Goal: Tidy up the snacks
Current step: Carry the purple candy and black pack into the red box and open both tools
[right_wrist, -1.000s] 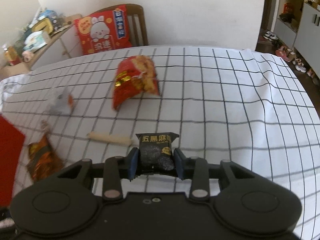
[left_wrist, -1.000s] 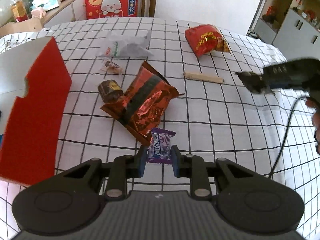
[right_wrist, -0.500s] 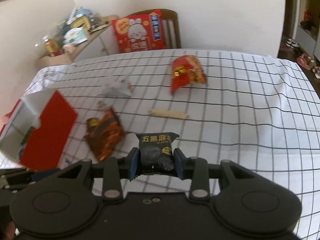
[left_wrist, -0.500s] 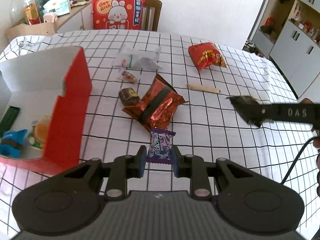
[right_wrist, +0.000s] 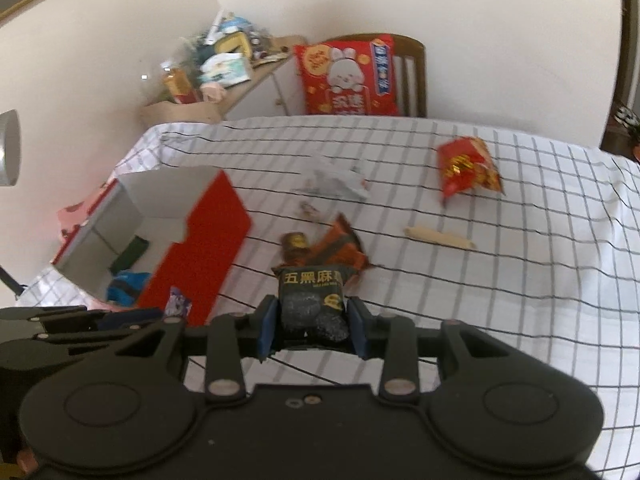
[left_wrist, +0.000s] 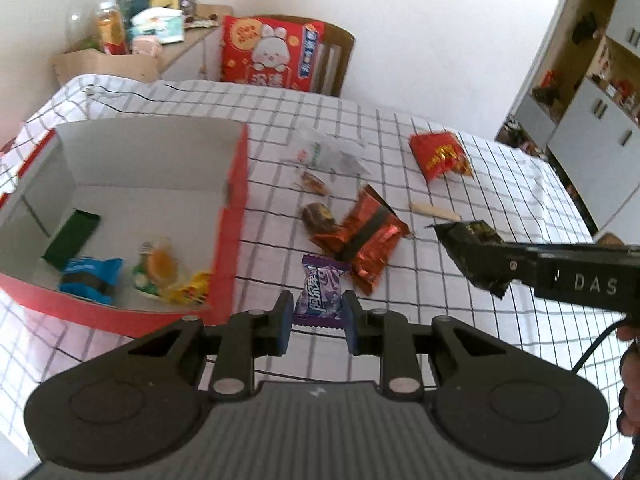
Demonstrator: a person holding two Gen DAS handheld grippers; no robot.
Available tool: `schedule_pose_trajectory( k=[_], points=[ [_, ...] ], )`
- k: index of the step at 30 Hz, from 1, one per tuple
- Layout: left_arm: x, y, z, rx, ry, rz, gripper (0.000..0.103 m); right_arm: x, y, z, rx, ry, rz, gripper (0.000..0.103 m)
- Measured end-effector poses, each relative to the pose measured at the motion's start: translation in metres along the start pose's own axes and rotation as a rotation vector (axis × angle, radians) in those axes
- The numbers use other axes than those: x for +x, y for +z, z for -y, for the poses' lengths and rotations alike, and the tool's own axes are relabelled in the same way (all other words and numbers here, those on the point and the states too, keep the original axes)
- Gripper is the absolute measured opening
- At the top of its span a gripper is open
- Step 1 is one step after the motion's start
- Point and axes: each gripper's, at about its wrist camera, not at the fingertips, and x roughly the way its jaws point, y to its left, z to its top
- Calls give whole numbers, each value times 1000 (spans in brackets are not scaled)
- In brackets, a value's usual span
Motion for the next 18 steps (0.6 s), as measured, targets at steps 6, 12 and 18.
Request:
schedule_pose_trajectory(
  k=[6, 12, 18],
  points=[
    [-17, 13, -36, -65, 9, 23, 25, 3, 10, -36, -39, 38, 13, 36],
    [-32, 25, -76, -131, 43, 39, 25, 12, 20, -71, -71, 74, 26, 36],
    [-37, 35, -115, -169, 85, 40, 25, 26, 30, -108, -116, 104, 33, 36]
  ],
)
